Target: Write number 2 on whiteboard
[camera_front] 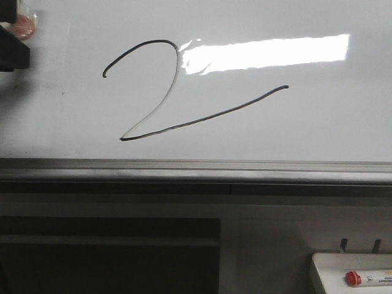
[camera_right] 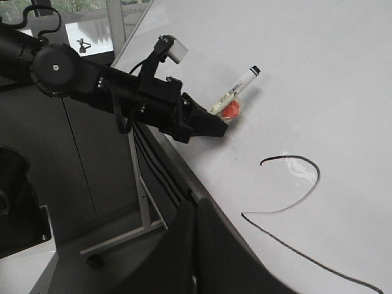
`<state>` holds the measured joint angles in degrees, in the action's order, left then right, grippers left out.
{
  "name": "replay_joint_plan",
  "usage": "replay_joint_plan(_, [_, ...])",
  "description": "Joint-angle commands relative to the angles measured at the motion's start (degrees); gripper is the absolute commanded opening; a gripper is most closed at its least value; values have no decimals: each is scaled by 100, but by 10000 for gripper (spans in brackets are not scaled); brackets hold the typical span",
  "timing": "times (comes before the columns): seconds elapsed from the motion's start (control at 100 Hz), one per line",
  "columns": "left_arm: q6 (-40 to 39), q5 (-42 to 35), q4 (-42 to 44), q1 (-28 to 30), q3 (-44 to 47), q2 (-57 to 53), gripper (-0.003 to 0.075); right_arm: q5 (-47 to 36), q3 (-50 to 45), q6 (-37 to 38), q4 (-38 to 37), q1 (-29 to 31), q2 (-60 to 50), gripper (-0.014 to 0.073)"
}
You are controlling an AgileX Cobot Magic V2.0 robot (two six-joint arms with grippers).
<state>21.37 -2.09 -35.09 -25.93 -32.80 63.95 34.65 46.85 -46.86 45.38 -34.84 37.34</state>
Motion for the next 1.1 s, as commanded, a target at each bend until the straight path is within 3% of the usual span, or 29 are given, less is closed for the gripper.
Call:
replay_joint_plan(0.0, [-63,-385,-46,-58,-311,148,-20,-359,125,29,232,32,-18,-68])
replay_joint_plan(0.28, [-63,-500,-46,-426,-597,797,-20,-345,125,29,426,32,-18,-68])
replay_joint_plan(0.65, [-63,-601,-46,-428,-680,1079,-12,-310,125,39,525,32,-18,-68])
replay_joint_plan(0.74, [-63,-601,-46,-428,-680,1079,66,-310,125,39,525,32,-18,-68])
replay_joint_plan(0.94, [-63,-601,-46,-428,-680,1079,368,-310,125,39,525,32,-18,-68])
replay_joint_plan(1.089, [-63,-615,-46,-428,-680,1079,421,-310,125,39,525,32,-18,-68])
